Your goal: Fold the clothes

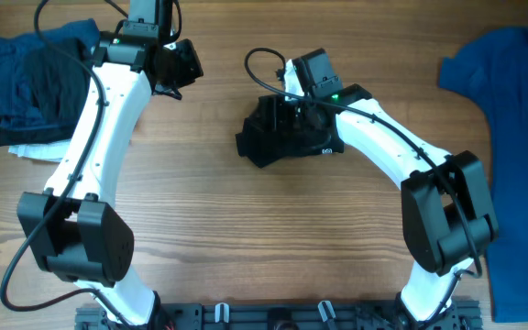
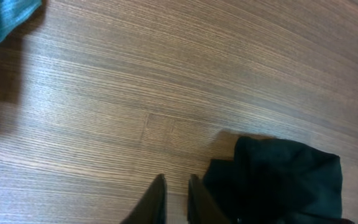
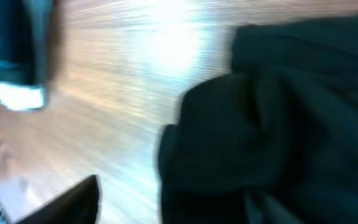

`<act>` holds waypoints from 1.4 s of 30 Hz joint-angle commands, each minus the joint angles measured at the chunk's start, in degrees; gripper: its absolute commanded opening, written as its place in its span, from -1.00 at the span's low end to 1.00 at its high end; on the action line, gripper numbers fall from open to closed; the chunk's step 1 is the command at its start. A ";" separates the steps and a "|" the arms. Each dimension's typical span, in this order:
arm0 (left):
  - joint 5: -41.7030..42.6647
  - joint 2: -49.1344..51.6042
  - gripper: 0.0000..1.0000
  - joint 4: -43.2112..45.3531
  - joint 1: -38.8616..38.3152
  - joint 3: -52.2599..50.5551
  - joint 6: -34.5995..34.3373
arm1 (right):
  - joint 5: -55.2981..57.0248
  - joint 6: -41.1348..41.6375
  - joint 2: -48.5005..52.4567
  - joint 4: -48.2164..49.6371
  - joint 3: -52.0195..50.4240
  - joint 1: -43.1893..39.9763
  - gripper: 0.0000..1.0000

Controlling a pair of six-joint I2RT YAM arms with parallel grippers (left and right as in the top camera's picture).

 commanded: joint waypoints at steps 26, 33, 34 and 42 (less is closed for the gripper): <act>33.83 12.87 -0.84 10.34 -10.21 -0.26 11.28 | 13.25 -10.40 -17.42 -21.33 1.62 -28.44 1.00; 31.19 16.76 -0.84 15.87 -13.33 -0.26 10.82 | 13.25 -10.38 -17.42 -21.24 1.62 -28.44 1.00; 29.81 17.11 -0.83 15.96 -13.33 -0.26 10.84 | 13.25 -10.38 -17.42 -21.24 1.62 -28.44 0.99; 17.11 21.18 -0.92 14.73 -13.20 -0.28 10.84 | 13.25 -10.38 -17.42 -21.24 1.62 -28.44 0.99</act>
